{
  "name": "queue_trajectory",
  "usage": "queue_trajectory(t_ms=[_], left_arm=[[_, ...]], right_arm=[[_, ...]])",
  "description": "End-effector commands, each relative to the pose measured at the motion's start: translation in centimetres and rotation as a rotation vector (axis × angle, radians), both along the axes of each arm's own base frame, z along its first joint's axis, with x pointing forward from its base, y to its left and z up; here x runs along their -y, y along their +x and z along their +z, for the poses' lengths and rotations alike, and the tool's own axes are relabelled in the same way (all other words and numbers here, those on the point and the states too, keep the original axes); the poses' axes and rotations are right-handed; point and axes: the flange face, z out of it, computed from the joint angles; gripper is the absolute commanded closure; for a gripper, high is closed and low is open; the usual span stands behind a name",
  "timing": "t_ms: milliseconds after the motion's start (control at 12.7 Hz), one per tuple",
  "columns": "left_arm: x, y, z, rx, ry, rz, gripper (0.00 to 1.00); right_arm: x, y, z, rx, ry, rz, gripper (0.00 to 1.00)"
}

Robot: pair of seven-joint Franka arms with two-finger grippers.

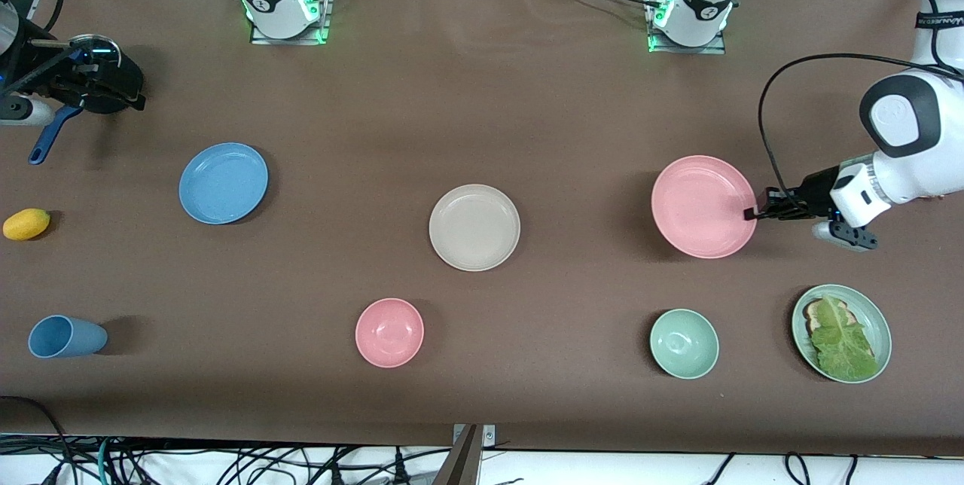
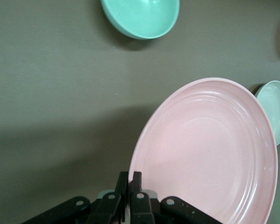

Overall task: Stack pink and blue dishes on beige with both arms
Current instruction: 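Close the left gripper on the pink plate rim, then carry the pink plate with the left gripper onto the beige plate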

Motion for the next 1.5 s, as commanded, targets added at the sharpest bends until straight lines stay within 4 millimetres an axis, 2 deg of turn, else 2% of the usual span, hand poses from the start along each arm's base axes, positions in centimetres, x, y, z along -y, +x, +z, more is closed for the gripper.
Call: queue_trajectory(t_ms=[0, 158, 395, 553, 789, 1184, 1421], left_arm=[[4.4, -0.3, 1.1, -0.048, 0.011, 0.034, 1.00], [8.7, 0.5, 2.2, -0.025, 0.056, 0.044, 1.00], [15.4, 0.6, 3.3, -0.016, 0.116, 0.095, 1.00], [19.3, 0.7, 3.3, -0.016, 0.113, 0.098, 1.00], [24.2, 0.8, 1.1, 0.006, 0.122, 0.097, 1.00], [32.2, 1.4, -0.9, -0.007, 0.192, 0.154, 1.00], [35.8, 1.0, -2.7, 0.022, 0.235, 0.184, 1.00]], right_arm=[[0.0, -0.7, 0.8, 0.004, 0.012, 0.002, 0.00], [-0.1, -0.7, 0.8, 0.003, 0.012, 0.003, 0.00], [-0.3, -0.8, 0.8, -0.004, 0.011, -0.003, 0.00], [-1.3, -1.0, 0.7, -0.014, 0.008, 0.014, 0.00], [-1.1, -0.7, 0.2, -0.022, 0.008, 0.010, 0.00], [-1.0, -0.9, 0.0, -0.031, 0.009, 0.008, 0.00], [-1.0, -0.9, 0.1, -0.027, 0.008, 0.008, 0.00]])
